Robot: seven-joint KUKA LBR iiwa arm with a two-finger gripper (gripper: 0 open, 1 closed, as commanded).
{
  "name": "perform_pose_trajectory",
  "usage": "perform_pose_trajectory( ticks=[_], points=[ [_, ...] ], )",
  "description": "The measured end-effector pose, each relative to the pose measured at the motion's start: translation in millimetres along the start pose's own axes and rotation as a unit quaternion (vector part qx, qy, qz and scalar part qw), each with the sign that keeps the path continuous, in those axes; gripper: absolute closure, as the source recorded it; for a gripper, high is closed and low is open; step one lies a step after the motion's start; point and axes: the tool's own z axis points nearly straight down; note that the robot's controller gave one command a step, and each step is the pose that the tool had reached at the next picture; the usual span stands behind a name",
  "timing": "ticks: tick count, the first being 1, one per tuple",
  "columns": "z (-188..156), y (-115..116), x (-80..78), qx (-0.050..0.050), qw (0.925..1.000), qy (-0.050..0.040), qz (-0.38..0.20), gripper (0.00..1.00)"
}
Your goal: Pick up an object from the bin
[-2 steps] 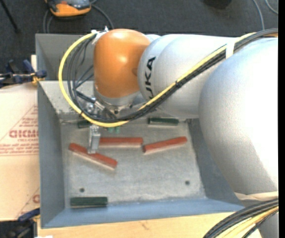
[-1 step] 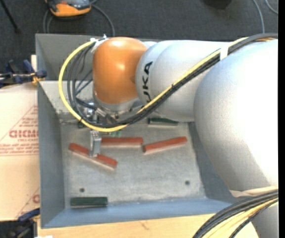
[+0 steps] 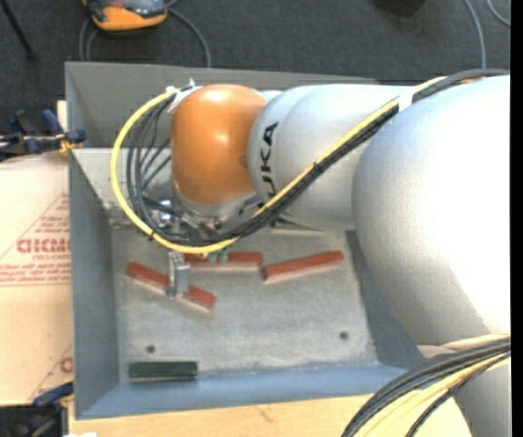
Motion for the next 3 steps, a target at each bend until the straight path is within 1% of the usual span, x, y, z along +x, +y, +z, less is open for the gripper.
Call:
perform_pose_trajectory(
  ticks=[1, 2, 3],
  points=[
    [14, -3, 5.5, 0.001, 0.9984, 0.0063, -0.057, 0.0],
    [-19, -1, 2.2, -0.001, 0.9933, 0.001, -0.116, 0.0],
    [63, -7, 6.2, -0.001, 1.0, 0.0034, -0.006, 1.0]
  ],
)
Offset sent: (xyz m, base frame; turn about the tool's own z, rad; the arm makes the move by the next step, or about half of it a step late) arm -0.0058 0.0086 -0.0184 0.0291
